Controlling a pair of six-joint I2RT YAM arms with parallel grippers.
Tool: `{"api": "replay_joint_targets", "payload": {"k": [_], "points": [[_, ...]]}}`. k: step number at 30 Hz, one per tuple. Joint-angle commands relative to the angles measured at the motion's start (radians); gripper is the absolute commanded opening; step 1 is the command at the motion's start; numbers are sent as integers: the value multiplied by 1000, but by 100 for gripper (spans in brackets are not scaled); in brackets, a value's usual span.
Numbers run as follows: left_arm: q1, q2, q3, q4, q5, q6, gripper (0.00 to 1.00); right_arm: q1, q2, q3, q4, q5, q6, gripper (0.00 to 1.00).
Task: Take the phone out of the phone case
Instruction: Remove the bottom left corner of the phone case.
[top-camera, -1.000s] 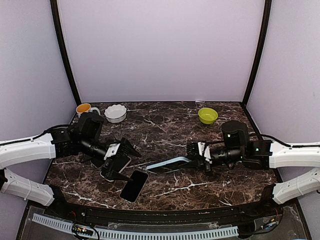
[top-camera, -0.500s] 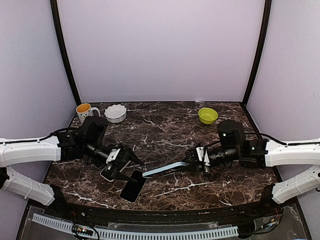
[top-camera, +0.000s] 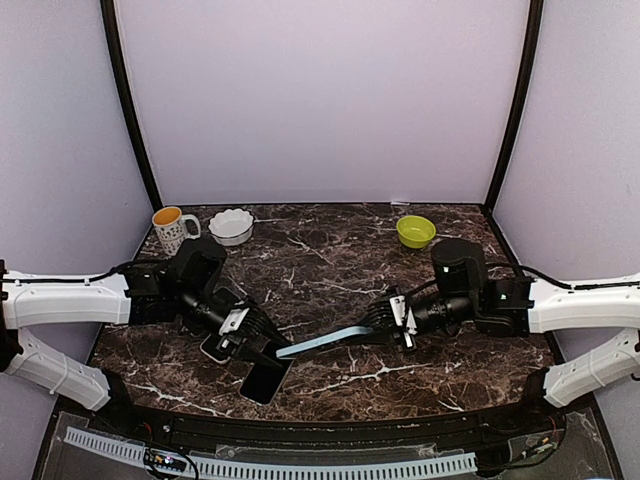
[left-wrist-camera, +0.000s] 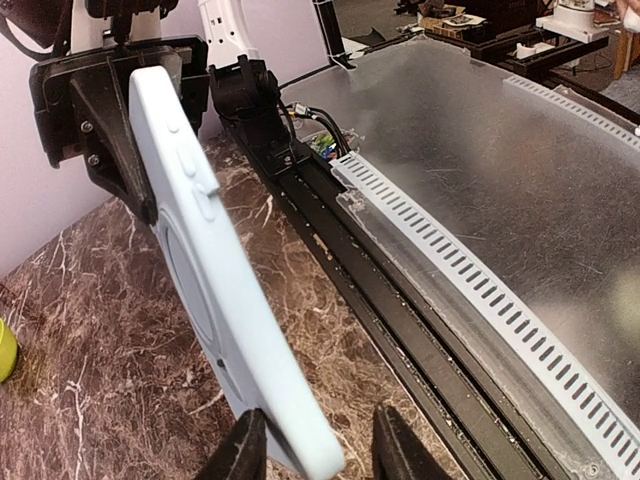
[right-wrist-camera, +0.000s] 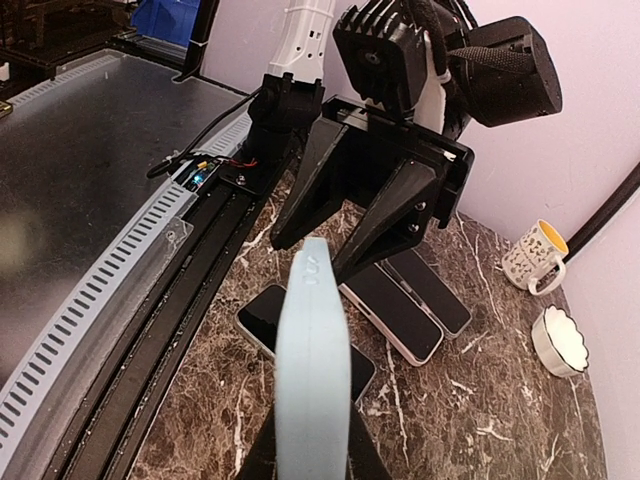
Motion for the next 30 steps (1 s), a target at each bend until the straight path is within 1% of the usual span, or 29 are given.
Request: {"api": "replay_joint_targets", "payload": {"k": [1, 5, 6, 10, 22, 30], "points": [[-17, -10, -13, 22, 3, 15, 37, 14, -3, 52, 130, -9, -3, 0], [-22, -12, -13, 12, -1, 24, 31, 23, -3, 56, 126, -3, -13, 0], [-22, -12, -12, 9, -1, 25, 28, 25, -5, 56, 126, -2, -15, 0], [-27, -10, -8, -11, 9, 40, 22, 35, -13, 56, 120, 1, -31, 0], [-39, 1, 19, -96, 55, 65, 21, 62, -21, 66, 96, 50, -112, 0], [-49, 17, 34, -136, 78, 69, 21, 83, -12, 95, 49, 79, -183, 0]]}}
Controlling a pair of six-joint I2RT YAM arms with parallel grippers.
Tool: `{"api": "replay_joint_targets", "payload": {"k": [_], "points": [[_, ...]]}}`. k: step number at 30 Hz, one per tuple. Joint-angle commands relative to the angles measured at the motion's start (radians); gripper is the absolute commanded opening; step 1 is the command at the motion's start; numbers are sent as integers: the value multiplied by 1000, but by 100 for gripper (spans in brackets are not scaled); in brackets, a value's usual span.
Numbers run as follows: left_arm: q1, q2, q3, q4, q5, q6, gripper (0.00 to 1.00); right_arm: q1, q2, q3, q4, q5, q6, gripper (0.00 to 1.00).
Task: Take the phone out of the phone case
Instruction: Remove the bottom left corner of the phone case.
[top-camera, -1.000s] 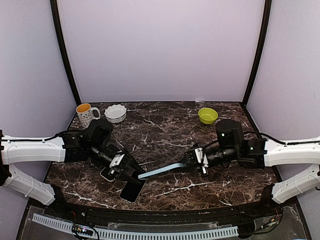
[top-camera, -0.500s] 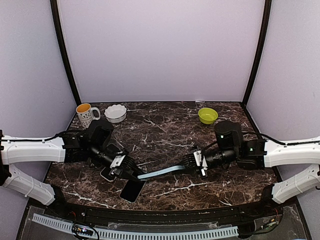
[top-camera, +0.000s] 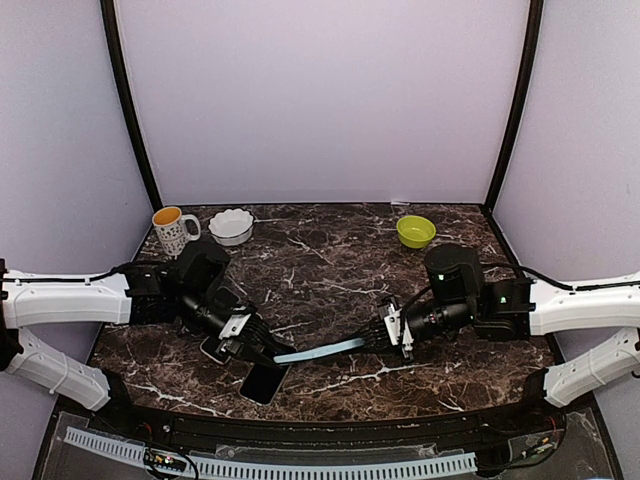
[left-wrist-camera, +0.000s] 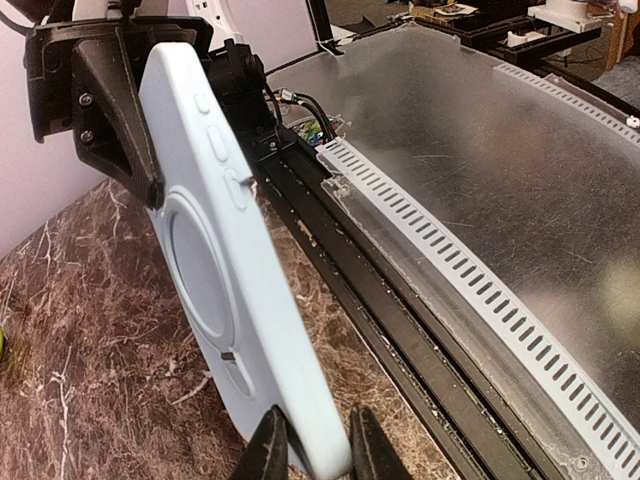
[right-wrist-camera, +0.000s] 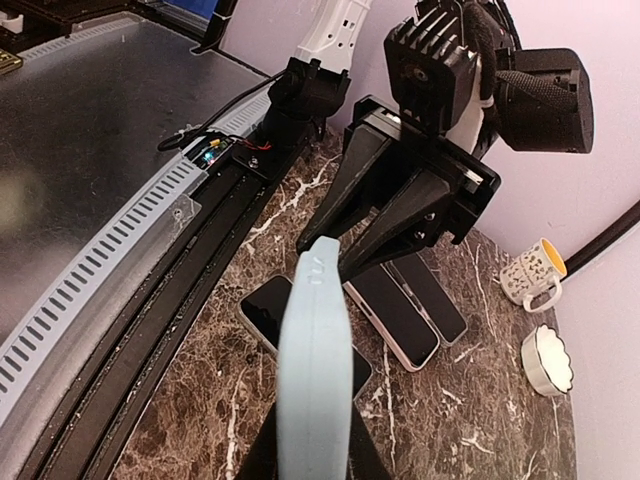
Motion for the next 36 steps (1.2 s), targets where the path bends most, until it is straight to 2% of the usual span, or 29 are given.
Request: {"api": "replay_joint_targets", "payload": {"k": [1, 18, 36], "points": [[-35, 16, 27, -69, 95, 37, 21, 20, -15, 77, 100, 14, -74, 0], [-50, 64, 63, -132, 126, 39, 21, 68, 2, 119, 17, 57, -185, 0], [-93, 83, 76, -203, 84, 63, 21, 115, 27, 157, -35, 93, -264, 0]]}}
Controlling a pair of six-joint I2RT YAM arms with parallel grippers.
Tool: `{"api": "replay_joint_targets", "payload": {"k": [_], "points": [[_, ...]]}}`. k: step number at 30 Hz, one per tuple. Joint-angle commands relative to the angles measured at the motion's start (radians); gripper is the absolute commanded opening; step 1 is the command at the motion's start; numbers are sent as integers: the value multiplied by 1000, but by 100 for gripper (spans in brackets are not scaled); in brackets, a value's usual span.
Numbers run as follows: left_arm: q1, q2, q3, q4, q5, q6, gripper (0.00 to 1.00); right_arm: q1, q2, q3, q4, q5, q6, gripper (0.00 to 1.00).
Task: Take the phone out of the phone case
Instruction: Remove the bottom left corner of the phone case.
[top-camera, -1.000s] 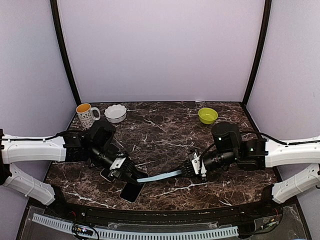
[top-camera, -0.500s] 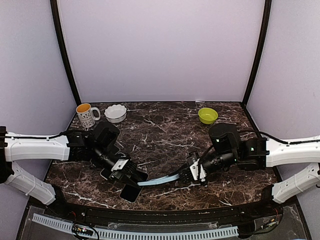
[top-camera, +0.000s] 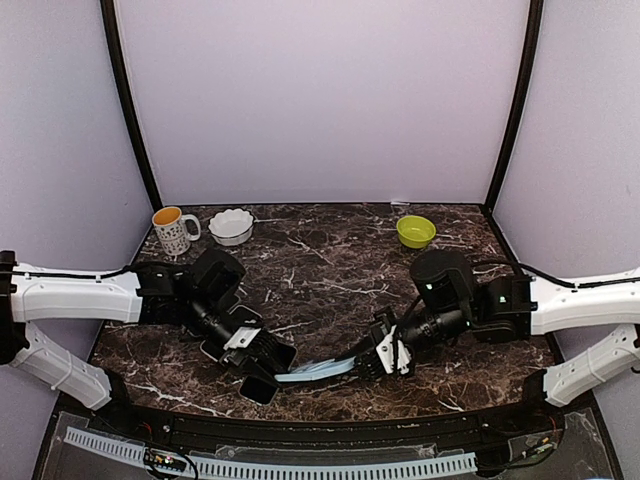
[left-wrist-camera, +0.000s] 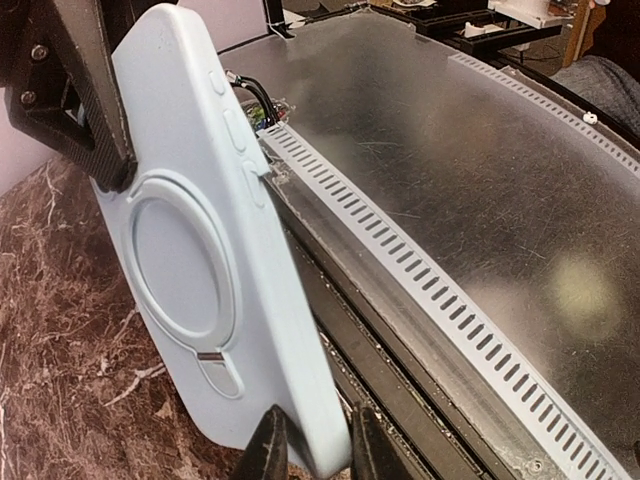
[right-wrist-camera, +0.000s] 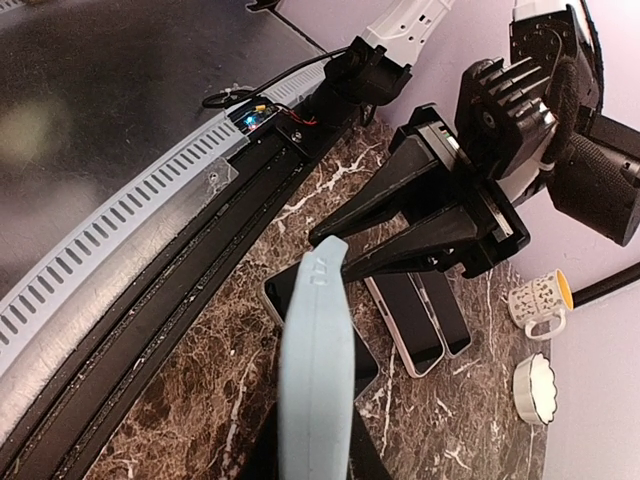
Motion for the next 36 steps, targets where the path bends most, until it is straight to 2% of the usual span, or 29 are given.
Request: {"api": "replay_joint_targets", "payload": {"k": [1, 16, 20, 25, 30, 34, 36], "points": [[-43, 19, 27, -67, 63, 34, 21, 27, 10, 70, 155, 7, -73, 0], [-61, 16, 24, -76, 33, 45, 21, 66, 55, 83, 178, 35, -88, 0], [-60, -10, 18, -55, -16, 43, 24, 65, 49, 62, 215, 66, -56, 0], [-60, -83, -42, 54, -182, 18, 43, 65, 25, 15, 264, 130, 4, 0], [-59, -210, -124, 203, -472, 29, 48, 60, -23, -68, 316, 223, 76, 0], [-15, -316, -187, 288, -567, 70, 54, 33, -43, -129, 404, 381, 196, 0], [17, -358, -201, 327, -568, 47, 49, 9, -42, -126, 417, 441, 268, 0]]}}
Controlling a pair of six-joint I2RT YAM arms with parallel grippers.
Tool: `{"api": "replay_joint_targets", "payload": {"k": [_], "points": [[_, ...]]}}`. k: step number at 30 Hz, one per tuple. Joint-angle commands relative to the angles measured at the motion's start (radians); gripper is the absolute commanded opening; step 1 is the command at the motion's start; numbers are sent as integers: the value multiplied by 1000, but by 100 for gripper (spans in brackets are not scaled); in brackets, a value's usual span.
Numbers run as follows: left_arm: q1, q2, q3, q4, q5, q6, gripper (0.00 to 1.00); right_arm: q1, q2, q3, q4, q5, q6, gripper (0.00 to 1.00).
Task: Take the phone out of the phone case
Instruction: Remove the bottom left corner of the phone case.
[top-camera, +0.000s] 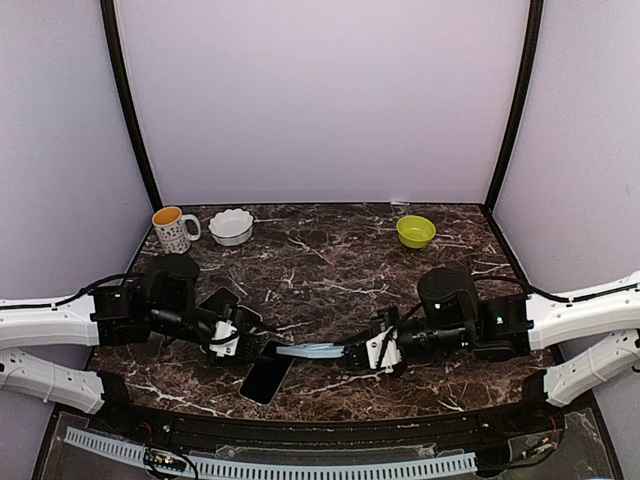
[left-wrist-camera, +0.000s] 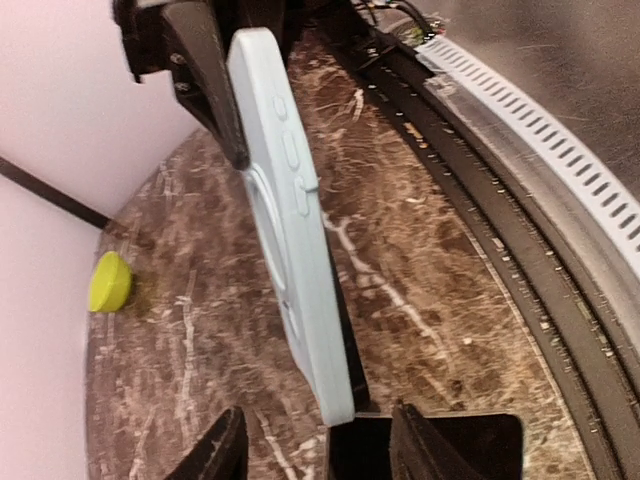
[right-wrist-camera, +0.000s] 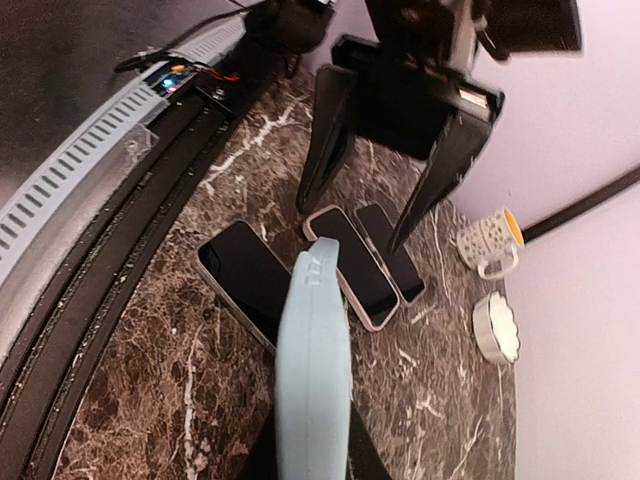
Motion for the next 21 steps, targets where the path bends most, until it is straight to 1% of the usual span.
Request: {"api": "replay_joint_targets", "payload": {"k": [1, 2, 4, 9, 11, 15, 21], "points": [[64, -103, -37, 145, -101, -8, 47, -46, -36, -7, 208, 191, 185, 0], [99, -116, -43, 178, -66, -47, 43, -50, -42, -13, 233, 217, 205, 0], [143, -148, -52, 215, 4, -92, 41, -58, -55, -29, 294, 250, 235, 0], [188, -164, -46, 249, 146, -159, 39, -64, -20, -6, 437, 316, 297, 0], [204, -170, -48, 276, 213, -193, 37, -63, -7, 1, 475, 292, 314, 0], [231, -181, -62, 325, 297, -254, 35, -58, 5, 7, 553, 211, 345, 0], [265, -201, -71, 359, 334, -302, 35, -56, 16, 29, 597, 103, 372, 0]]}}
